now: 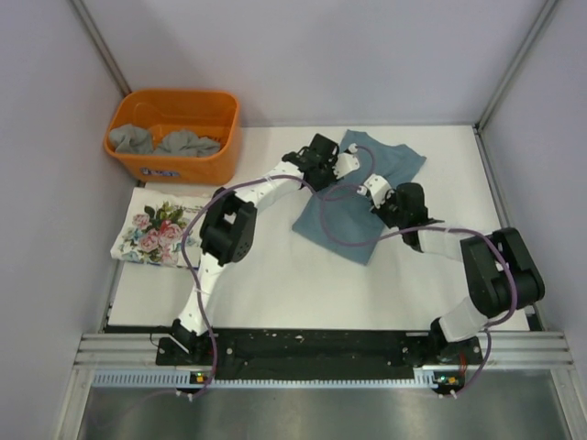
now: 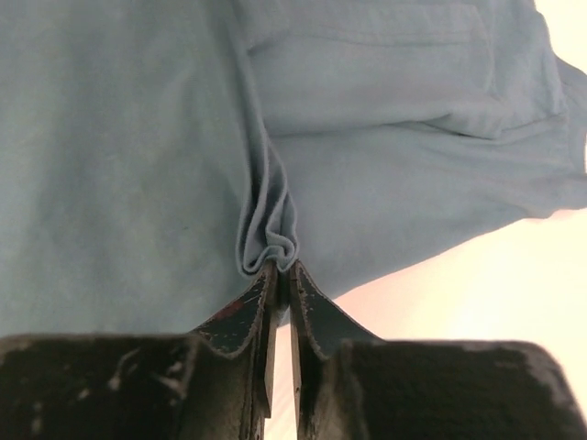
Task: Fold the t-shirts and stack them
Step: Fold the folded rectangular tshirt in 1/3 of the way, then grab one side of the 2/3 rectangular tshirt with both arms
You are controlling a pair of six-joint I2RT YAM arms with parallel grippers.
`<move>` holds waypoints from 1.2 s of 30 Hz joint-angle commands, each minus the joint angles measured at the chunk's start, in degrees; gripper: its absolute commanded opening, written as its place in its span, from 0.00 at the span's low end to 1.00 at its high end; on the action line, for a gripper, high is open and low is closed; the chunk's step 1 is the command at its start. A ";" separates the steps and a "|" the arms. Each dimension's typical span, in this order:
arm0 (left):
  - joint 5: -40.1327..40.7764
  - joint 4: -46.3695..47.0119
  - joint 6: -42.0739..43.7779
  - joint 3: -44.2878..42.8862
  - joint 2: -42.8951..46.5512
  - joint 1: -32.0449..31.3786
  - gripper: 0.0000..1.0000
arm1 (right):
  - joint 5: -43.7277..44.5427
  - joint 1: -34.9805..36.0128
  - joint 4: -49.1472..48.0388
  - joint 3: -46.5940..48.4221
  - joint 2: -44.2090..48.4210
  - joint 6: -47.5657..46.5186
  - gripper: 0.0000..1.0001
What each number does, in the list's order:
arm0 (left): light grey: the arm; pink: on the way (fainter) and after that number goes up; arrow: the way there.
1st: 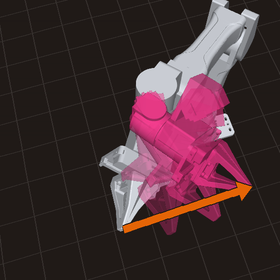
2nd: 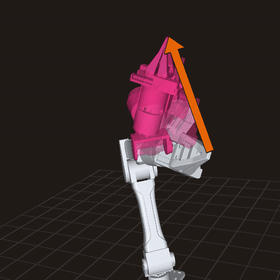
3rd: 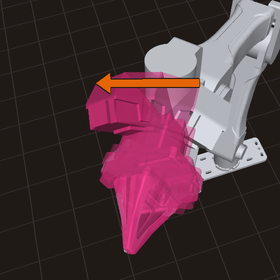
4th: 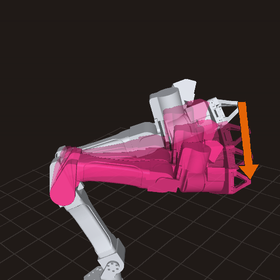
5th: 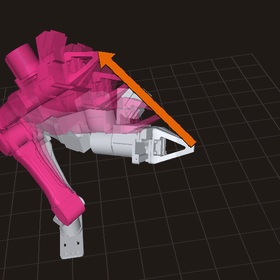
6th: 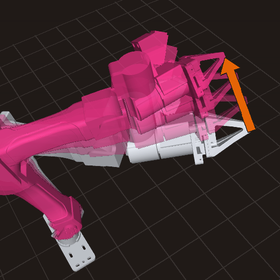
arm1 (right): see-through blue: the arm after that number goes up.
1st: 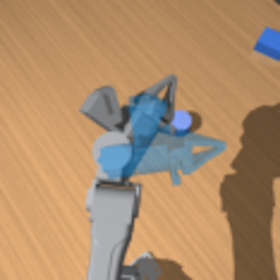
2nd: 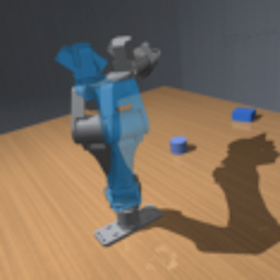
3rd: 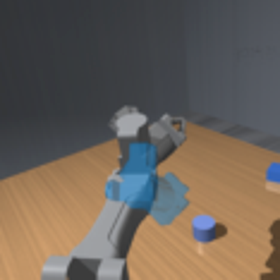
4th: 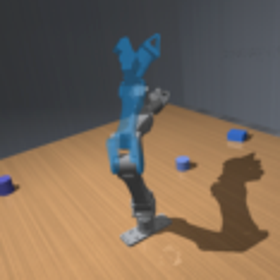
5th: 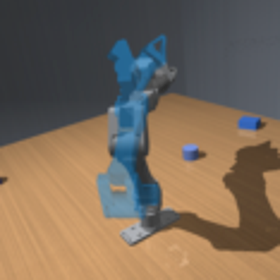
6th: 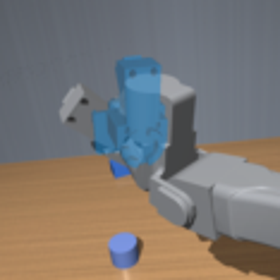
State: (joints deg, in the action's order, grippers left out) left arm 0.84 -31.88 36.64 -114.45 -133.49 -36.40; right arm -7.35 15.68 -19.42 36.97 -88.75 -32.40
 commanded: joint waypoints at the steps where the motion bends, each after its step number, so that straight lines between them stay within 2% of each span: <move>1: 5.56 9.01 -0.61 -3.84 -0.98 -0.42 0.48 | 8.73 -1.18 -0.18 7.40 -3.17 0.85 0.10; 3: 8.11 11.21 -0.96 -6.38 -1.24 -0.07 0.59 | 11.48 -2.49 0.17 9.60 -4.23 2.07 0.10; 5: 8.65 11.66 -3.32 -10.59 -1.77 0.89 0.66 | 10.44 -5.47 1.22 11.19 -3.80 4.88 0.10; 8: 6.03 11.14 -5.53 -15.00 -1.25 2.65 0.69 | 8.68 -8.38 4.03 12.86 -1.87 7.44 0.11; 10: -0.19 7.91 -5.09 -14.40 1.12 3.79 0.69 | 5.45 -8.48 6.31 11.90 1.81 5.26 0.12; 11: -6.06 5.36 -3.96 -12.04 3.22 4.32 0.69 | 0.46 -8.30 6.59 10.59 4.70 5.07 0.14; 13: -15.73 1.83 0.94 -4.50 8.83 4.85 0.66 | -6.07 -7.43 5.63 6.64 10.50 3.15 0.24; 16: -28.05 -0.81 14.55 12.44 19.72 5.20 0.56 | -11.26 -2.52 7.98 1.27 18.41 -4.30 0.44; 17: -30.70 -1.69 19.03 17.37 22.37 5.29 0.54 | -12.50 -0.50 10.00 -0.04 20.53 -7.29 0.48; 19: -36.06 -9.22 29.93 21.89 25.55 5.90 0.52 | -13.65 3.98 14.91 -1.72 23.61 -12.05 0.52; 21: -39.06 -13.37 37.33 25.40 26.70 6.25 0.56 | -14.26 8.64 19.22 -3.21 26.07 -14.26 0.53; 24: -39.69 -11.03 42.36 32.08 28.90 6.08 0.59 | -14.18 14.01 26.43 -6.11 29.41 -15.93 0.53; 28: -33.46 -3.21 41.05 38.50 29.08 4.33 0.60 | -8.22 21.31 31.45 -8.40 27.85 -17.60 0.53; 31: -31.69 2.77 40.09 42.37 28.99 4.15 0.61 | -4.00 22.37 32.16 -7.71 22.85 -17.43 0.53; 36: -30.46 6.03 38.42 44.49 28.46 3.53 0.63 | -0.38 22.46 33.39 -4.98 17.74 -16.38 0.52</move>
State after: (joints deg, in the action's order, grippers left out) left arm -30.09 -32.29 74.52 -70.94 -106.15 -32.40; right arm -11.38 37.65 11.97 28.67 -68.79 -48.36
